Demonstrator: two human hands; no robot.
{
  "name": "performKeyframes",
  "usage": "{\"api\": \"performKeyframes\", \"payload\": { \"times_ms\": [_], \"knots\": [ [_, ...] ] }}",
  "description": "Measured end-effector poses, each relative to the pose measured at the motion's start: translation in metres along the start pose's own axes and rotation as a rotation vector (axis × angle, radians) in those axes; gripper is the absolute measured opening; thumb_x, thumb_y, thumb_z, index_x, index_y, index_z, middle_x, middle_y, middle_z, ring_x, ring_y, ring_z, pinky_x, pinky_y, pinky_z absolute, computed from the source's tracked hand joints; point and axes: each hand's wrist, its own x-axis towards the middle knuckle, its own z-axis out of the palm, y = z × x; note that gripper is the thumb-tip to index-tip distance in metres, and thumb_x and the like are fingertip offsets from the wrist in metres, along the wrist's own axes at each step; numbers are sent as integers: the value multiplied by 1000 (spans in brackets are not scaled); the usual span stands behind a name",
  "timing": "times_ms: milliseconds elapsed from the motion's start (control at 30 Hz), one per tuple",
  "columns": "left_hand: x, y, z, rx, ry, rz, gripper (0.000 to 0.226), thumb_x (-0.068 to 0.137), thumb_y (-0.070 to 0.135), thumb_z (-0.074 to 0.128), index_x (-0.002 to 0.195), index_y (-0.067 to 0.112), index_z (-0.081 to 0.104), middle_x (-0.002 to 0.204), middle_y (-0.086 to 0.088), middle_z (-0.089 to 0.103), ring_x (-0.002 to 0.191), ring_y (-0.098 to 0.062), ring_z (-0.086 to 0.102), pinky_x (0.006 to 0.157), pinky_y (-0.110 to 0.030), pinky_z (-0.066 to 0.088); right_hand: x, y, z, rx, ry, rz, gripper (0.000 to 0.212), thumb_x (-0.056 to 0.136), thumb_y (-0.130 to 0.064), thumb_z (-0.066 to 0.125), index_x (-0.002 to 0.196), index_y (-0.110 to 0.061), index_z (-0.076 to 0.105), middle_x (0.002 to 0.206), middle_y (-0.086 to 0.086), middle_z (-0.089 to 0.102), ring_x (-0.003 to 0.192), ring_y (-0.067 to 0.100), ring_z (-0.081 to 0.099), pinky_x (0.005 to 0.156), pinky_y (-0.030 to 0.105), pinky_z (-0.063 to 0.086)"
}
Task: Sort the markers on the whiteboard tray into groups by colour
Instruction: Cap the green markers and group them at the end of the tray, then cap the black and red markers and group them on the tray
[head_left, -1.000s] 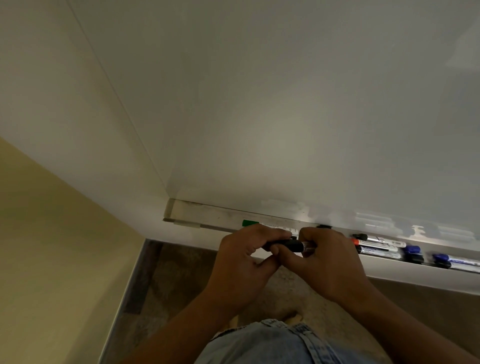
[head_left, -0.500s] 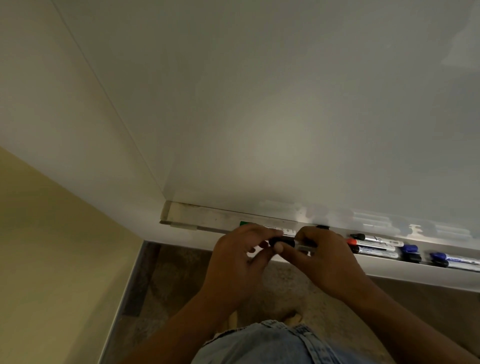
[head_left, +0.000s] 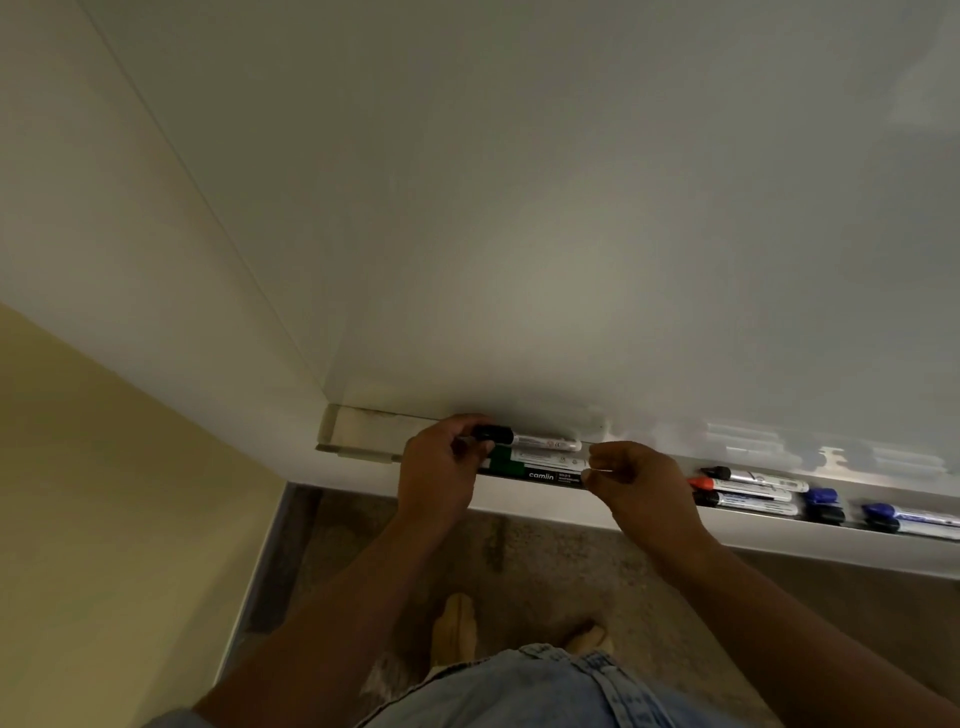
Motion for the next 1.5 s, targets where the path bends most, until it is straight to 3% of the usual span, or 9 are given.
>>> {"api": "performKeyframes", "payload": {
  "times_ms": [167,333,500,900,1000,1067,1267,1400,1500],
  "knots": [
    [5,-9,7,153,5,42,29,82,19,71,110,19,66,106,-2,69,95,-16,64,85,-30,53,7,7,1,-307,31,-155,39,78,-17,74,115,-17,63,95,-8,65,78,-2,57,67,6,37],
    [2,-14,7,224,54,47,40,73,15,80,109,13,63,106,-4,64,94,-18,60,86,-37,54,14,13,1,-536,36,-345,43,78,-13,72,120,-17,62,110,6,64,81,2,49,78,17,39],
    [-2,-18,3,232,7,21,48,74,16,79,118,9,59,113,-9,63,100,-20,61,89,-40,53,22,18,8,-665,-77,-333,48,83,-17,66,130,-21,55,121,7,59,101,21,59,91,33,50],
    [-18,-19,-16,302,-17,116,47,75,26,79,116,14,60,112,-4,62,101,-18,59,91,-36,50,21,10,24,-523,-148,-386,45,84,-15,66,127,-20,56,117,4,60,98,15,59,89,29,52],
    [-22,-17,-15,324,-15,113,46,77,29,76,118,18,59,116,-2,61,106,-17,56,95,-37,48,16,12,15,-505,-110,-429,40,82,-19,69,122,-19,60,114,0,62,88,-1,54,78,4,41],
    [-26,-14,-11,333,-36,137,46,79,32,74,120,20,58,119,-1,60,110,-17,54,97,-37,46,11,15,5,-478,-78,-402,35,81,-23,71,115,-20,63,109,-5,64,77,-11,51,68,-2,34],
    [-37,10,25,377,-227,269,48,82,39,68,126,23,55,126,1,57,113,-16,52,97,-39,46,-4,42,-51,-397,68,-288,28,80,-27,72,106,-30,64,99,-16,60,81,-9,53,70,5,37],
    [-41,30,62,428,-338,366,45,85,44,62,127,30,52,124,8,55,106,-9,53,91,-28,47,-6,75,-106,-358,162,-160,31,80,-23,72,110,-23,64,105,-5,66,87,2,58,78,22,48],
    [-42,47,92,462,-379,413,43,85,42,62,124,28,54,116,8,56,95,-6,53,79,-20,43,-5,99,-143,-424,156,-101,34,80,-24,72,113,-25,62,108,-3,65,88,4,54,79,25,46]
  ]
}}
